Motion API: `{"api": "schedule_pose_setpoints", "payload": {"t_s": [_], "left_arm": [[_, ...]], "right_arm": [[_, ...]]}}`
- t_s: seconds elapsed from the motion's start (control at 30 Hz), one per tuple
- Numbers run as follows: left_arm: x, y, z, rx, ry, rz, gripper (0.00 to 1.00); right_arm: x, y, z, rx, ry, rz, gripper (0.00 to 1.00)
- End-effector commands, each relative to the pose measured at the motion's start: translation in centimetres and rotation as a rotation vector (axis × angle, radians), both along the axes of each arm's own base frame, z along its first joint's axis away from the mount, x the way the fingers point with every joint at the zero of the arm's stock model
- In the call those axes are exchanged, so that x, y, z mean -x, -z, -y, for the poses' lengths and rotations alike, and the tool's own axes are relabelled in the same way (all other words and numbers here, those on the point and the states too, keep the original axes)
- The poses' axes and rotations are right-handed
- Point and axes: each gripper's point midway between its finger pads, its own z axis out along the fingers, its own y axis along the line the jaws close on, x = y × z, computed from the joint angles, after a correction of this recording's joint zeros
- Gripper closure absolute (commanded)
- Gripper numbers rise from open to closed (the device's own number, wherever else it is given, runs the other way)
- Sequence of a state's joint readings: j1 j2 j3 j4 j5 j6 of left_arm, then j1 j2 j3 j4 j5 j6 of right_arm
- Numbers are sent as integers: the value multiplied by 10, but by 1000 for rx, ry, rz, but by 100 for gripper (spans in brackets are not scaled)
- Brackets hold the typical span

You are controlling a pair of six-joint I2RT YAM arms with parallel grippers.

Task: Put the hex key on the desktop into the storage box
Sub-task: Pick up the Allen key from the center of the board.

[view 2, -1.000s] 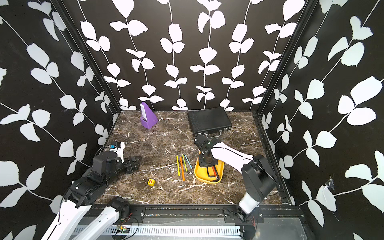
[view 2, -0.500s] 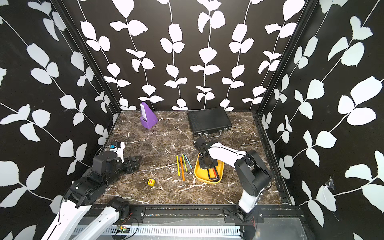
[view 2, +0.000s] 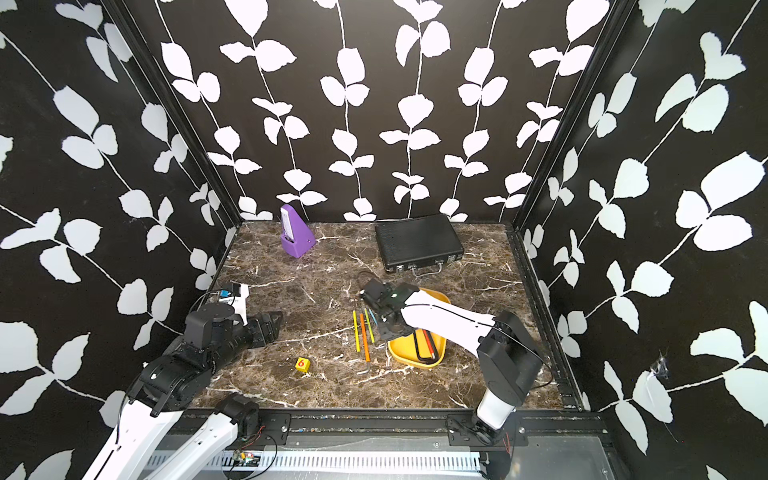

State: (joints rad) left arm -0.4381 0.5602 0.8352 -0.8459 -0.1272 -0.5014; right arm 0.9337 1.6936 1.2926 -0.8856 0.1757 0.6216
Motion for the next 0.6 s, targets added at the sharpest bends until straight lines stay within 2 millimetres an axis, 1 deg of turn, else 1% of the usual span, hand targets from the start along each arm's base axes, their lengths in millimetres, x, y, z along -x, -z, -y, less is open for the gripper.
{"api": "schedule_pose_setpoints", "payload": {"t_s": [0.0,0.07,0.13,0.2,0.47,0.57], "left_arm": [[5,10,-4,-45,11,-29,24],[7,13,-1,-39,30,-36,24],[7,10,8,-13,75,-20,23],[8,7,10,-9,94,-17,23],[15,-5,25,-18,218,-17,23],[18,-13,33,-10,281,8,23]], "right_arm": [[5,0,-28,26,-21,2,68],[7,0,-44,36,-43,2,69],[7,0,-58,30,-54,3,70],[6,4,-70,10,-50,-9,70],[-1,31,-97,-21,-15,-50,73],[-3,38,-104,-14,-10,-62,73]]}}
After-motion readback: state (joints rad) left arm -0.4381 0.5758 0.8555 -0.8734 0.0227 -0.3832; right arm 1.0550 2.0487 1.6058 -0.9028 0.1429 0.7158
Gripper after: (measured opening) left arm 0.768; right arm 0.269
